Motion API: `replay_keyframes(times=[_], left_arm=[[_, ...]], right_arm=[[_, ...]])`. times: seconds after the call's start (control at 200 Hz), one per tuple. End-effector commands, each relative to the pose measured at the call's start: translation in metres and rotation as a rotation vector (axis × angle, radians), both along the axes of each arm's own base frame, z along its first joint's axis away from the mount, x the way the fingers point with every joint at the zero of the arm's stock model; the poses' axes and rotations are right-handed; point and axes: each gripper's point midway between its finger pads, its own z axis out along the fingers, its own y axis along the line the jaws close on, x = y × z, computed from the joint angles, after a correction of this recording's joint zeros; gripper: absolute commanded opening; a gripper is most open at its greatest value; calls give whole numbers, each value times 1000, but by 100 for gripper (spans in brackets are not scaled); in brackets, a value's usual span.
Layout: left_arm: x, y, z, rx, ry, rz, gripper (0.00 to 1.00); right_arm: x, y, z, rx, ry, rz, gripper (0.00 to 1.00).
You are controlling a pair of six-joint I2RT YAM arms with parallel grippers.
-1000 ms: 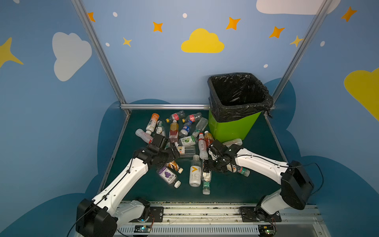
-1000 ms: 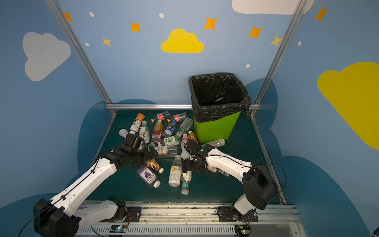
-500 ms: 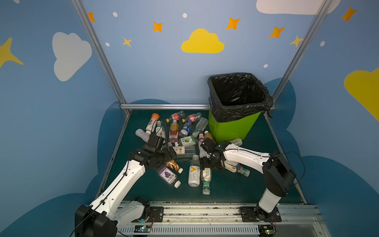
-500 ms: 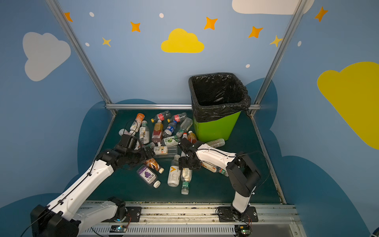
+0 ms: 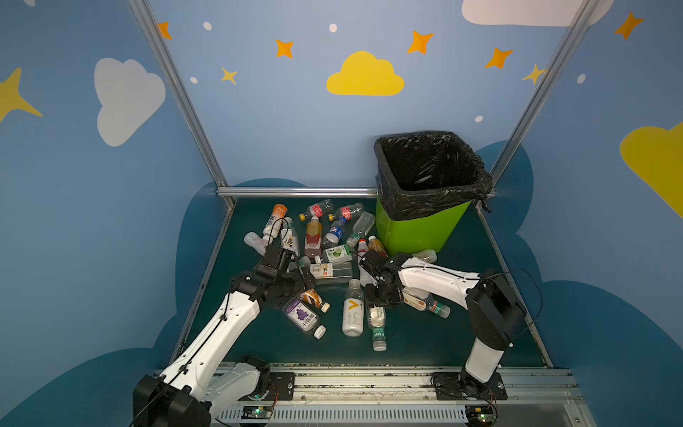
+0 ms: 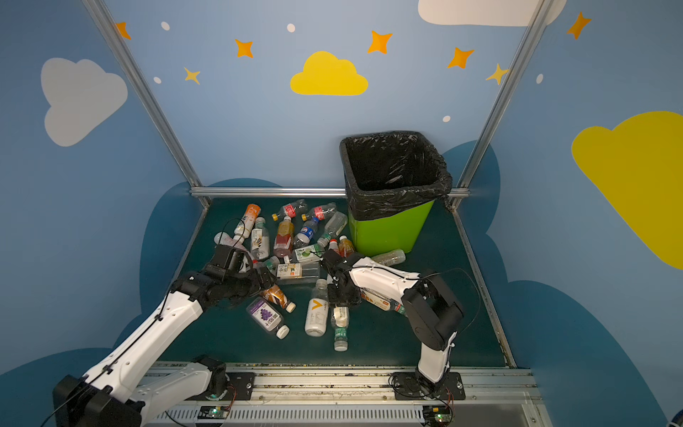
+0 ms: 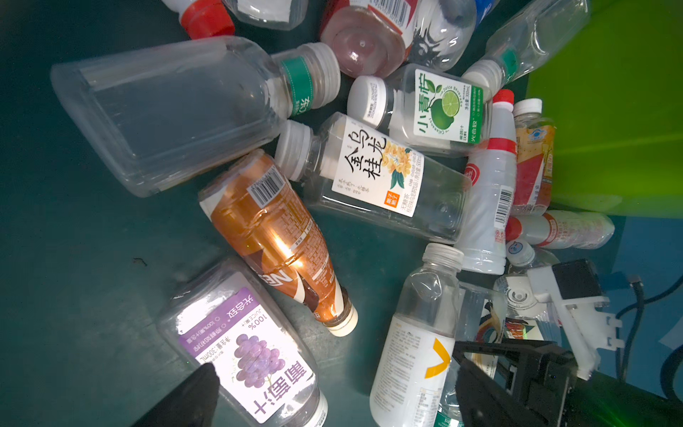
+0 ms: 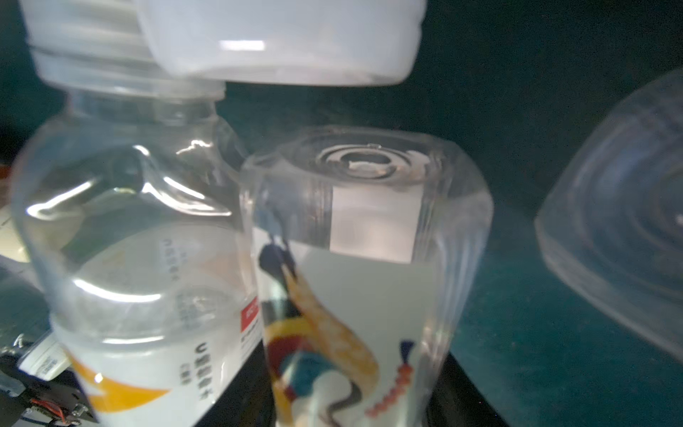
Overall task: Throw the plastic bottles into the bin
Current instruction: 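Lift the crane-label bottle over the bin and open the right gripper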
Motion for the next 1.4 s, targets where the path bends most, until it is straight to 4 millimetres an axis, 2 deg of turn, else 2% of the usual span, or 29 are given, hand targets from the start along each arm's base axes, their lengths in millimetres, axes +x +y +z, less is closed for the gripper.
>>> replay_keyframes(times=[0.0,0.12,0.24,0.32,0.401,0.491,0.571,0.666,0.706,0.746,0.796,0.826,0.856,0.891,1.006,1.061,1.122,1.252,1.392], left_arm=[[-2,1,-4,6,13,-9,100],[-2,1,-4,7,12,-8,100],[-1,0,-5,7,14,-12,100],[3,-2,-2,7,11,-20,100],[8,-3,2,11,3,-30,100],[14,-5,8,16,-5,-44,100],[19,-8,13,16,-12,-62,100],[25,-11,17,20,-16,-80,100],[27,-12,17,23,-12,-88,100],[29,-14,19,22,-8,-99,100],[31,-15,21,27,-6,-106,100],[31,-15,22,30,-4,-108,100],[31,-16,24,29,-5,-111,100],[31,-16,26,30,-9,-112,100],[26,-14,28,21,-11,-102,100],[21,-20,27,-16,-7,-110,100],[17,-22,23,-29,-2,-108,100],[7,-30,11,-48,47,-121,96],[-8,-44,-3,-21,126,-154,85]], right_arm=[[-8,-6,16,-6,0,3,51],[-9,-9,45,27,-44,12,50],[-4,2,92,114,-112,49,50],[8,19,138,213,-197,97,50],[27,39,196,321,-329,147,50],[62,51,282,438,-565,186,51],[104,40,361,490,-816,159,51],[167,3,442,489,-1143,25,52],[194,-20,465,473,-1249,-66,53],[220,-45,478,447,-1320,-154,64],[247,-74,483,372,-1365,-245,80],[256,-89,485,332,-1374,-279,88],[260,-100,484,298,-1371,-300,90],[256,-113,485,270,-1362,-320,91],[213,-140,497,187,-1361,-338,91],[190,-148,506,200,-1410,-314,91],[162,-155,504,250,-1463,-307,91],[115,-177,470,227,-1396,-294,90],[74,-177,418,241,-1248,-205,88]])
